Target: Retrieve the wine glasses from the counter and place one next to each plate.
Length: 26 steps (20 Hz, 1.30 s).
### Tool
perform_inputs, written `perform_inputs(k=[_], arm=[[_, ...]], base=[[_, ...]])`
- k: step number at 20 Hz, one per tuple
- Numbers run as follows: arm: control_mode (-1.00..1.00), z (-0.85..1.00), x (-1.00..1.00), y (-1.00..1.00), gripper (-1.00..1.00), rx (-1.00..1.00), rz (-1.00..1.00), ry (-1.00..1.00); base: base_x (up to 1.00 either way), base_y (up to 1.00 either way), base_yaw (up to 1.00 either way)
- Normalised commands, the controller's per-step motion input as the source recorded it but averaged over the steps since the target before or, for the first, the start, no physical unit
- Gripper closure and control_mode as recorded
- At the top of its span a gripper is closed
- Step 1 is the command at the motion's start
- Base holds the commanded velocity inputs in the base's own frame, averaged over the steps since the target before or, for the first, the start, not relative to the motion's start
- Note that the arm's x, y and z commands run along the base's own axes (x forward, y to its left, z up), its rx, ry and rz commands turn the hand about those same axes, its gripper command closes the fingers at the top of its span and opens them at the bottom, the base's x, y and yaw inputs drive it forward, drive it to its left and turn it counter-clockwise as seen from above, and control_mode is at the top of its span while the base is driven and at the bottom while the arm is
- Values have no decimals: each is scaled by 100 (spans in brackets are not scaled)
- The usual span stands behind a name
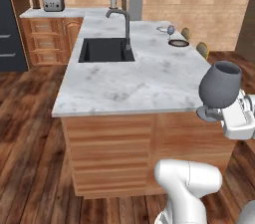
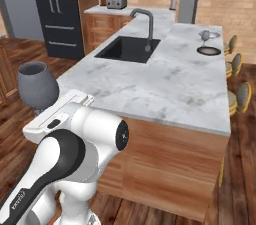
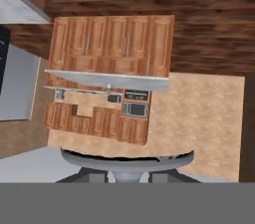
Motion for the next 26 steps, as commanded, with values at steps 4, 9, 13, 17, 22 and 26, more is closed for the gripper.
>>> perform_inputs(k=[4, 9, 13, 17, 22, 26], arm=[[100, 0, 0, 0, 100, 0, 0, 0], [100, 0, 0, 0, 100, 0, 0, 0], [100, 0, 0, 0, 100, 0, 0, 0], [100, 0, 0, 0, 100, 0, 0, 0], [100, 0, 0, 0, 100, 0, 0, 0], [100, 0, 0, 0, 100, 0, 0, 0]], base=[[-32, -100, 0], [-35, -100, 0], [-39, -100, 2], [-35, -100, 4], [-28, -100, 6], [-13, -100, 7]])
